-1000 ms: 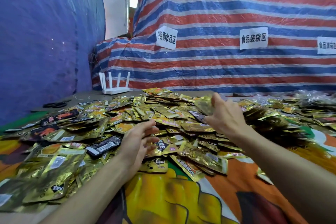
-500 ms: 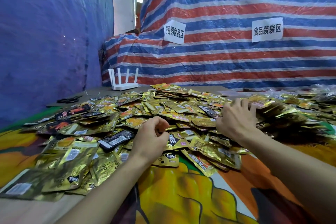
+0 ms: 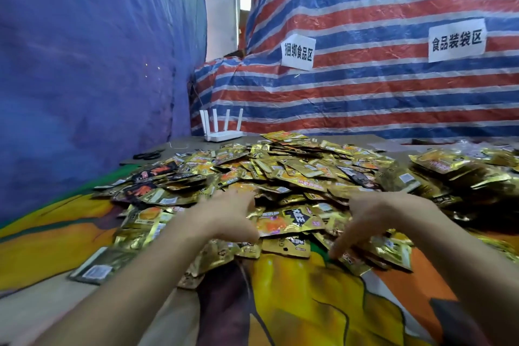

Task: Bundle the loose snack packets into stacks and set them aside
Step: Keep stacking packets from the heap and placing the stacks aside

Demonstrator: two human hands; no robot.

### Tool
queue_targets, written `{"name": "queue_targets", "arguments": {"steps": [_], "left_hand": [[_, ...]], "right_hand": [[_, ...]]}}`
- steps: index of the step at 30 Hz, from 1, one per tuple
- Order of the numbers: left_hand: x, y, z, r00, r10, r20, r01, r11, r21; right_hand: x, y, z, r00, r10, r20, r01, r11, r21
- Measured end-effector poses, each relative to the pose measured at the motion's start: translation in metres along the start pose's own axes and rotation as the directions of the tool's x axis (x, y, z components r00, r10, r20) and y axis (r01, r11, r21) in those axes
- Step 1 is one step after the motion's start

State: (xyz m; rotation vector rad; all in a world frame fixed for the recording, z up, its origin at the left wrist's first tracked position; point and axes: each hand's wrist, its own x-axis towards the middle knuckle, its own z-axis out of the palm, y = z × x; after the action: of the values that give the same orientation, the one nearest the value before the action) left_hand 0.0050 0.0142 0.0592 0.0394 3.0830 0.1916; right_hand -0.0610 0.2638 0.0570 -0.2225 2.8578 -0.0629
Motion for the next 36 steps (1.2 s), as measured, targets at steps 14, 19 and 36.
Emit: {"name": "queue_targets", "arguments": {"steps": [14,19,36], "left_hand": [[-0.015,-0.091,0.003,0.893,-0.449,0.029,0.45,0.892,-0.04],[-0.021,-0.085,0.004,0.894,-0.447,-0.025,0.433,0.878,-0.206],[-0.001,-0.063,0.025,0.911,-0.336,-0.239,0.367,0.925,0.1]], "right_hand": [[-0.018,-0.03,0.018,0.971,-0.09,-0.221,0.077,0.995,-0.07],[-0.015,-0.049,0.036,0.915,-0.074,-0.396,0.034,0.994,-0.107],[-0.005,-0.057,0.03,0.768,0.054,-0.638,0.372,0.774,0.513]]}}
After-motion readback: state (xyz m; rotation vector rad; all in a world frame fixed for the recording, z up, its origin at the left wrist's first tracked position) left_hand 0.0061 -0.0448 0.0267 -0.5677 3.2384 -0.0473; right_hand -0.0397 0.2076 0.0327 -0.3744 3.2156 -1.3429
